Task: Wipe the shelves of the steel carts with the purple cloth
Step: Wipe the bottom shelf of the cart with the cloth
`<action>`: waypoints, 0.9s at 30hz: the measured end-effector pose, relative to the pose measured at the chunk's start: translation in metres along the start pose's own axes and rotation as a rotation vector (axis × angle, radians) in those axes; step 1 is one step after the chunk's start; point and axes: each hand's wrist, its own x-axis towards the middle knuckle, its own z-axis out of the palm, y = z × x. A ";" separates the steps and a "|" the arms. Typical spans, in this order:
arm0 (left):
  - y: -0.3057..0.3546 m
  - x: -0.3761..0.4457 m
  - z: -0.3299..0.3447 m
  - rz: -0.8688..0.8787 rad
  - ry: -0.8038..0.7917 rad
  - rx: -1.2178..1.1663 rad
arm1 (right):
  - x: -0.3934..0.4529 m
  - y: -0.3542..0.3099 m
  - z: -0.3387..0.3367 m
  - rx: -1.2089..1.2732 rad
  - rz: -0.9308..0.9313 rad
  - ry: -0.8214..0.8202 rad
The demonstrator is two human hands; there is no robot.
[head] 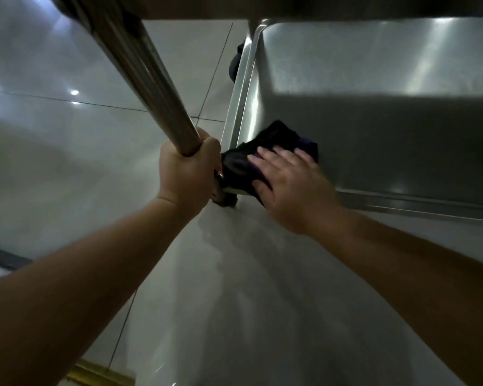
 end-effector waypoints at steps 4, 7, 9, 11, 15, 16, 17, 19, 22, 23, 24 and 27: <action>0.005 -0.009 0.001 -0.047 0.052 0.069 | -0.041 0.045 -0.011 -0.016 0.045 0.005; 0.002 -0.014 -0.001 -0.129 0.085 0.202 | -0.057 0.079 -0.023 -0.018 0.039 -0.073; -0.004 -0.021 -0.002 -0.267 0.088 0.348 | -0.063 0.096 -0.028 -0.037 0.022 -0.097; -0.008 -0.034 -0.003 -0.574 0.042 0.453 | -0.066 0.108 -0.032 -0.052 0.016 -0.116; -0.005 -0.073 0.016 -0.931 -0.397 0.538 | -0.074 0.130 -0.034 -0.067 0.000 -0.158; -0.003 -0.078 0.027 -0.864 -0.481 0.621 | -0.077 0.136 -0.035 -0.067 0.001 -0.161; 0.000 -0.080 0.040 -0.760 -0.535 0.694 | -0.080 0.141 -0.035 -0.068 0.006 -0.161; 0.007 -0.077 0.067 -0.531 -0.571 0.832 | -0.089 0.152 -0.037 -0.071 0.024 -0.144; 0.018 -0.069 0.102 -0.212 -0.629 1.011 | -0.111 0.169 -0.041 -0.060 0.067 -0.106; 0.019 -0.067 0.111 -0.115 -0.640 1.027 | -0.121 0.176 -0.043 -0.057 0.079 -0.095; 0.021 -0.066 0.119 -0.038 -0.642 1.032 | -0.131 0.186 -0.046 -0.054 0.091 -0.087; 0.018 -0.060 0.136 0.085 -0.655 1.060 | -0.156 0.218 -0.059 -0.048 0.120 -0.091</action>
